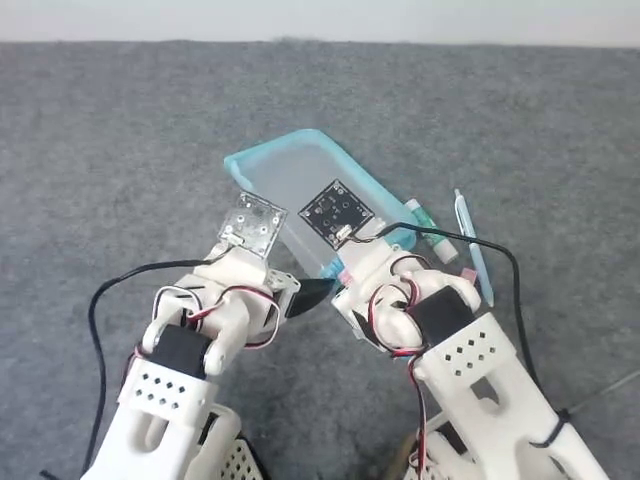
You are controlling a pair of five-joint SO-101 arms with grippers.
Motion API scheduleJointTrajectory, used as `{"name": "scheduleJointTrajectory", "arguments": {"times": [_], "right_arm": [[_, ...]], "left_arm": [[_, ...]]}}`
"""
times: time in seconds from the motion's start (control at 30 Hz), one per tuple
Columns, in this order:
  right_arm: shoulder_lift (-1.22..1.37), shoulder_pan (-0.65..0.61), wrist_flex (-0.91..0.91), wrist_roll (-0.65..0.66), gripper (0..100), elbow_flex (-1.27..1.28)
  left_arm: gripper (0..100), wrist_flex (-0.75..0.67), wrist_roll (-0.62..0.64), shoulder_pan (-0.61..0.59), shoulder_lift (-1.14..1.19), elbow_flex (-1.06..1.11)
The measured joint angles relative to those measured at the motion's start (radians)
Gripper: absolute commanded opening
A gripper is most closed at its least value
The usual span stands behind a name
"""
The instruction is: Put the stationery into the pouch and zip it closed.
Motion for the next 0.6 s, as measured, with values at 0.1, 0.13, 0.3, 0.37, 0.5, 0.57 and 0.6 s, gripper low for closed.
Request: {"name": "scheduleJointTrajectory", "arguments": {"times": [0.1, 0.13, 0.3, 0.37, 0.5, 0.57, 0.6], "right_arm": [[0.000, 0.003, 0.000, 0.000, 0.6, 0.000], [0.000, 0.003, 0.000, 0.000, 0.6, 0.000], [-0.031, 0.003, 0.015, 0.000, 0.6, 0.000], [-0.066, 0.003, 0.035, 0.000, 0.6, 0.000], [-0.107, 0.002, 0.072, 0.000, 0.6, 0.000], [-0.112, 0.002, 0.080, 0.003, 0.6, 0.000], [-0.112, 0.002, 0.081, 0.009, 0.6, 0.000]], "left_arm": [[37, -0.048, 0.000, 0.000, 0.000, 0.029], [37, -0.057, -0.003, 0.000, 0.000, 0.035], [34, -0.092, -0.017, 0.000, 0.000, 0.054], [33, -0.107, -0.017, 0.000, 0.000, 0.058], [33, -0.133, -0.017, -0.032, 0.000, 0.081], [33, -0.150, -0.017, -0.081, 0.000, 0.081], [33, -0.158, -0.017, -0.110, 0.000, 0.081]]}}
